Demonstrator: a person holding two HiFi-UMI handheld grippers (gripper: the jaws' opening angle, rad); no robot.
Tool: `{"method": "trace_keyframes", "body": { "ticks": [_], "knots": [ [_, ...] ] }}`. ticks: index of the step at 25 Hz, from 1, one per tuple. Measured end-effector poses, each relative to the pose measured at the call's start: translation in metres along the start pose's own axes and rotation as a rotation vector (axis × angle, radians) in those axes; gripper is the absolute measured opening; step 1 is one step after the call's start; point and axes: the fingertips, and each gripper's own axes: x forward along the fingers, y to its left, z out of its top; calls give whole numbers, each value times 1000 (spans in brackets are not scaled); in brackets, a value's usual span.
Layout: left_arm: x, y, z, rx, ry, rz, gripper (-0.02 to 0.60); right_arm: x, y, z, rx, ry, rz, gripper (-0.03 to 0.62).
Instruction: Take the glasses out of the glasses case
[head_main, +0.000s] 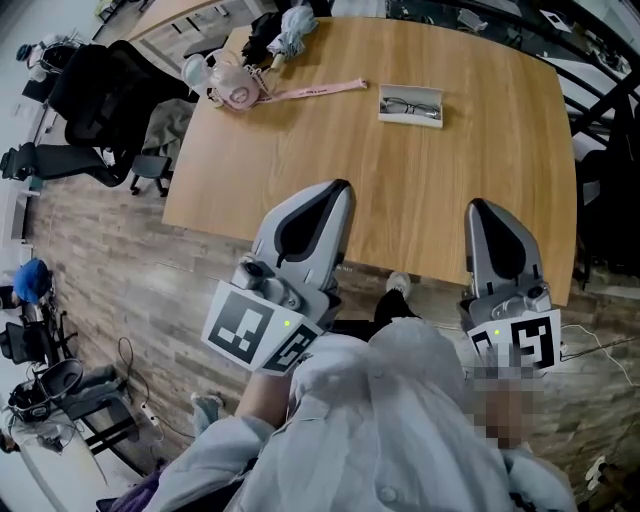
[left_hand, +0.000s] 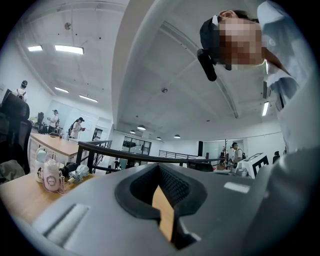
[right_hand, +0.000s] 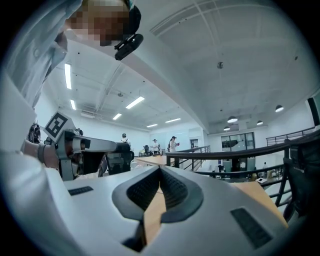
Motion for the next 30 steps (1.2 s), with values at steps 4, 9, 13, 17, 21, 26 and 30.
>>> {"method": "trace_keyframes", "body": {
  "ticks": [4, 9, 13, 17, 21, 26, 30],
  "knots": [
    [24, 8, 0, 1, 3, 16, 3, 18, -24, 2, -8, 3, 11, 2],
    [49, 16, -2, 1, 6, 37, 3, 36, -47, -2, -7, 15, 30, 2],
    [60, 22, -2, 3, 11, 62, 3, 47, -57, -9, 0, 33, 55, 2],
    [65, 25, -5, 4, 26, 82, 3, 54, -63, -14, 0, 44, 68, 2],
    [69, 25, -5, 17, 34, 86, 3, 58, -65, -15, 7, 41, 74, 2],
    [73, 28, -3, 30, 45, 76, 3, 64, -64, -15, 21, 36, 70, 2],
    [78, 35, -1, 31, 44, 50, 3, 71, -65, -18, 17, 42, 45, 2]
  ]
}}
